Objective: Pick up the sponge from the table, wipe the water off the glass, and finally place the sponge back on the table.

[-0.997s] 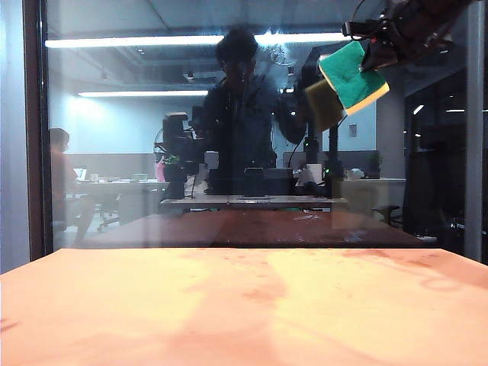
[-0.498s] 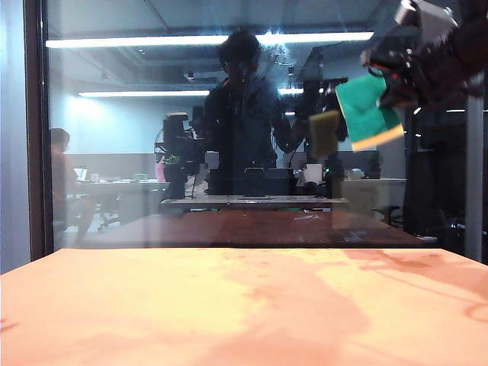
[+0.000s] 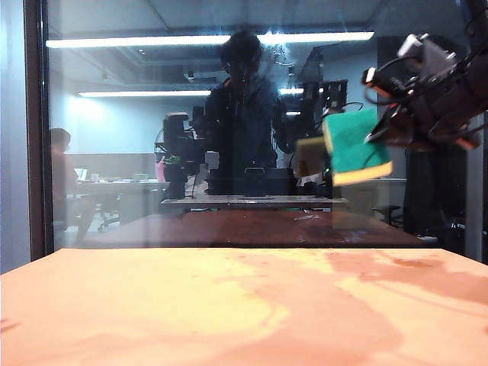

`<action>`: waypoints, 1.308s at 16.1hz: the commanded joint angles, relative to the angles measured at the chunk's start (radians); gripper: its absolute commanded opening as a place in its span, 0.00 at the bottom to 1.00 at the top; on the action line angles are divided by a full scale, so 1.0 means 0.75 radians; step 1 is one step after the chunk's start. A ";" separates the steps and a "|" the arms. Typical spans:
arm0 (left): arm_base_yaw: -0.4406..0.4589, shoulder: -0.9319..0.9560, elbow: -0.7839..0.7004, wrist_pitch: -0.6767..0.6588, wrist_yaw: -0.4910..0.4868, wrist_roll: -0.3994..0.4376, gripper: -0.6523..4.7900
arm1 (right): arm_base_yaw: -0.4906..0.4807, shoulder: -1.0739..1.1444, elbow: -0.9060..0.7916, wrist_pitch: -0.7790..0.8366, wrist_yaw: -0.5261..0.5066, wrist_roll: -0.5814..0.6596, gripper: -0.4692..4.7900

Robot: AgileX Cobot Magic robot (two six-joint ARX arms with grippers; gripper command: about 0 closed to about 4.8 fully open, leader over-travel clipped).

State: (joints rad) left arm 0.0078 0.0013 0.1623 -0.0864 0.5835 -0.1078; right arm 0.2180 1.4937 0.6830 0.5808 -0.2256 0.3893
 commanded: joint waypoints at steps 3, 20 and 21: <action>0.000 0.002 0.007 0.019 0.010 0.003 0.27 | 0.142 0.032 -0.100 0.040 0.004 0.118 0.07; 0.000 0.002 0.007 0.020 0.036 0.003 0.27 | 0.297 0.390 -0.099 0.204 -0.281 0.438 0.22; 0.000 0.002 0.007 0.020 0.036 0.003 0.27 | 0.297 0.390 -0.099 0.204 -0.300 0.439 0.29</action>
State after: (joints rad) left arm 0.0078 0.0013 0.1623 -0.0864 0.6022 -0.1078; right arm 0.4393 1.7863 0.6052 0.7239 -0.4294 0.7147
